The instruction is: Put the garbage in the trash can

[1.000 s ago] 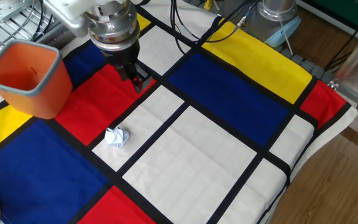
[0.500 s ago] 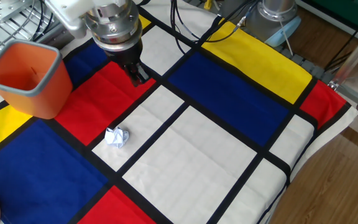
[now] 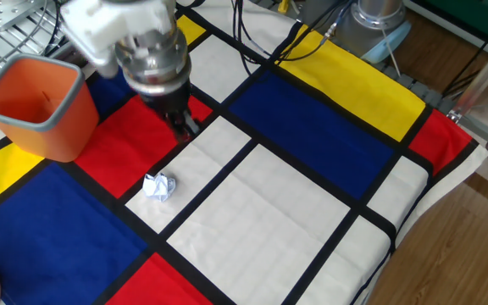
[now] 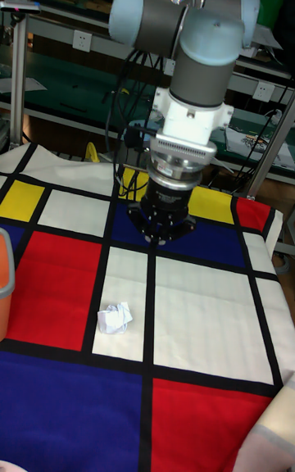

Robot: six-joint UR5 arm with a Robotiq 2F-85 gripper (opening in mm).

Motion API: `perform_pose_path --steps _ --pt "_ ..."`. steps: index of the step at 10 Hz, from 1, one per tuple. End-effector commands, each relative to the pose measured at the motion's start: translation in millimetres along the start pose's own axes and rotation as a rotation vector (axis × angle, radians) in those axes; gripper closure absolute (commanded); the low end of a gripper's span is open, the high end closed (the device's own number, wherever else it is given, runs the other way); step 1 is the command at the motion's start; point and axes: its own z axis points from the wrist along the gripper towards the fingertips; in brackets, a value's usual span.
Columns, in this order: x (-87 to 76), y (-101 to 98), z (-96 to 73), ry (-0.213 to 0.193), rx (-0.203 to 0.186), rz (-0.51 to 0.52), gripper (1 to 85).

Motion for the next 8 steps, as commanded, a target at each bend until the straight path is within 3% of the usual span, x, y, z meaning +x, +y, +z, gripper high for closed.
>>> perform_pose_path --steps 1,4,5,8 --pt "-11.5 17.3 19.0 -0.002 -0.02 0.024 75.0" --pt "-14.1 18.1 25.2 -0.01 -0.004 0.045 75.3" --pt "-22.3 16.6 24.8 -0.04 0.002 0.028 75.3" --pt "-20.6 16.7 28.7 -0.042 -0.003 0.02 76.3"
